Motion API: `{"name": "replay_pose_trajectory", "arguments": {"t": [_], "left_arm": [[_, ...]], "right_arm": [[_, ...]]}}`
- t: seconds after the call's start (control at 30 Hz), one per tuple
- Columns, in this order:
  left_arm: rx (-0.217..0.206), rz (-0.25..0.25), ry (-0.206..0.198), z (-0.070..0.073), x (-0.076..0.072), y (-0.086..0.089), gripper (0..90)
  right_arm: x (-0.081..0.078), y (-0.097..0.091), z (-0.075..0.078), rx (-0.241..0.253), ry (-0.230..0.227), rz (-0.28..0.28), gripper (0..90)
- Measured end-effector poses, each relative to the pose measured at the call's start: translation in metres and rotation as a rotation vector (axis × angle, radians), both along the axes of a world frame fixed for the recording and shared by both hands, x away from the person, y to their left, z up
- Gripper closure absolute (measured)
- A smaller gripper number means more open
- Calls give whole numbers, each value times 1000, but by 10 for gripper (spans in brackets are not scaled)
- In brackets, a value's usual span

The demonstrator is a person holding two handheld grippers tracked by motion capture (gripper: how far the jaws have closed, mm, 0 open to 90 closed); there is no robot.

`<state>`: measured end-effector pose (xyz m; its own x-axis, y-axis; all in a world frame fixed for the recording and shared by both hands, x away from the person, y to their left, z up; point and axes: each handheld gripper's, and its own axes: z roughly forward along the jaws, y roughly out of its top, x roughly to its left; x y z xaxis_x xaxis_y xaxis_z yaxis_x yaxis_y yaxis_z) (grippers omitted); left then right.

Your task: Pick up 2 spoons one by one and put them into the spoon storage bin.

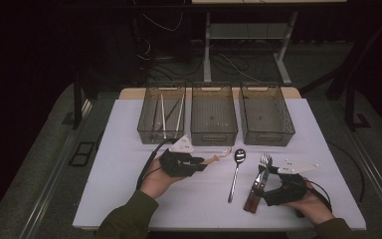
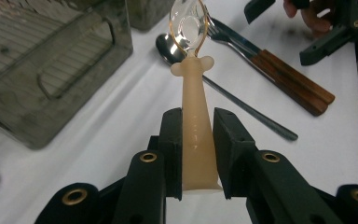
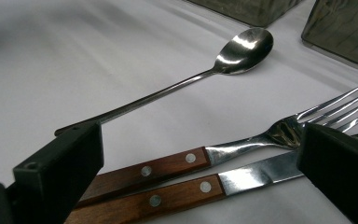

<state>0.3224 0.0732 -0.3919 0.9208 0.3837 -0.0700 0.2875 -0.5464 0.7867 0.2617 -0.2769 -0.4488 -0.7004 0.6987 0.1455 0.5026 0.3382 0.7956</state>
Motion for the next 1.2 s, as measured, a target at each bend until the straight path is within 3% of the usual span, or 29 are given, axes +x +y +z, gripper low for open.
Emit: {"name": "replay_pose_trajectory", "arguments": {"t": [0.17,0.63,0.83,0.97,1.1,1.2], "left_arm": [[-16,-3,-10,10,13,0,733],[19,20,-50,39,57,-15,733],[30,67,-45,37,78,-22,733],[71,91,-42,35,94,-25,733],[70,125,-29,33,106,-28,733],[101,131,-20,30,114,-31,732]], "right_arm": [[-1,0,1,11,1,-4,8],[0,-1,2,10,-9,-7,8],[-1,-1,2,7,-11,-2,8],[0,-2,3,16,-11,-9,8],[0,-3,3,14,-11,-7,8],[0,-3,3,15,-17,-6,8]]}}
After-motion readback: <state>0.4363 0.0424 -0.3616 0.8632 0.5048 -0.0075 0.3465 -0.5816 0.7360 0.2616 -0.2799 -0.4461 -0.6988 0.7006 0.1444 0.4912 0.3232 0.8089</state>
